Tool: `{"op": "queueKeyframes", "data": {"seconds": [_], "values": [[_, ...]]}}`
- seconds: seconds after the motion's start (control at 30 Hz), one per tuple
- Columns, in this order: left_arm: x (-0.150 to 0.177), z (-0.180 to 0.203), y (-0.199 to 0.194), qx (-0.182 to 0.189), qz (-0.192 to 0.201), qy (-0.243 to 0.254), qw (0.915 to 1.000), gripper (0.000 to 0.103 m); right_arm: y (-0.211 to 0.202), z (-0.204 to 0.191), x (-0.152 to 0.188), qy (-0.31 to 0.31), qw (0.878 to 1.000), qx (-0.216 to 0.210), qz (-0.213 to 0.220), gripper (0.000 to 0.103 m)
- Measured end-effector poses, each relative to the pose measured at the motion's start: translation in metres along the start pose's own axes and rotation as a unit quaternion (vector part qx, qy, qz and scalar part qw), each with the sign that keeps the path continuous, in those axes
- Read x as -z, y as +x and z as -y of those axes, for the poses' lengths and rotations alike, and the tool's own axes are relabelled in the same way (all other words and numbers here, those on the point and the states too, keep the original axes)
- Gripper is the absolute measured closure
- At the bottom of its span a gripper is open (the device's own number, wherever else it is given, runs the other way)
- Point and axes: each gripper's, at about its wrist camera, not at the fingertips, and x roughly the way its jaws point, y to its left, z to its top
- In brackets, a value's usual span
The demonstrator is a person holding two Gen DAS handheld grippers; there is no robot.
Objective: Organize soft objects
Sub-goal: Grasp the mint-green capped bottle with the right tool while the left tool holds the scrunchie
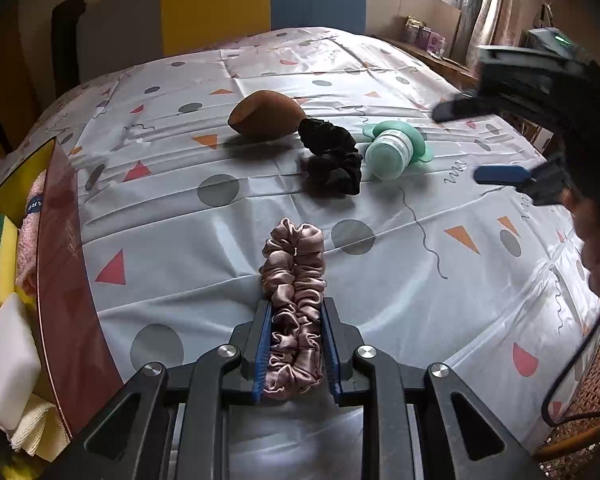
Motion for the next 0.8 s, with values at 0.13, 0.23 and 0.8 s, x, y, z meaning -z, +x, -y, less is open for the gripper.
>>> {"op": "queueKeyframes", "data": {"seconds": [0.13, 0.23, 0.8], "values": [[0.003, -0.002, -0.001, 0.006, 0.006, -0.004, 1.0000, 0.080, 0.022, -0.012, -0.010, 0.026, 1.000, 0.011, -0.006, 0.022], [0.006, -0.004, -0.003, 0.011, 0.009, -0.009, 0.9999, 0.080, 0.041, -0.027, -0.022, 0.019, 0.999, 0.038, -0.008, 0.019], [0.008, -0.004, -0.003, 0.014, 0.016, -0.008, 0.9997, 0.080, 0.018, -0.026, -0.005, -0.151, 0.983, 0.089, -0.050, 0.058]]}}
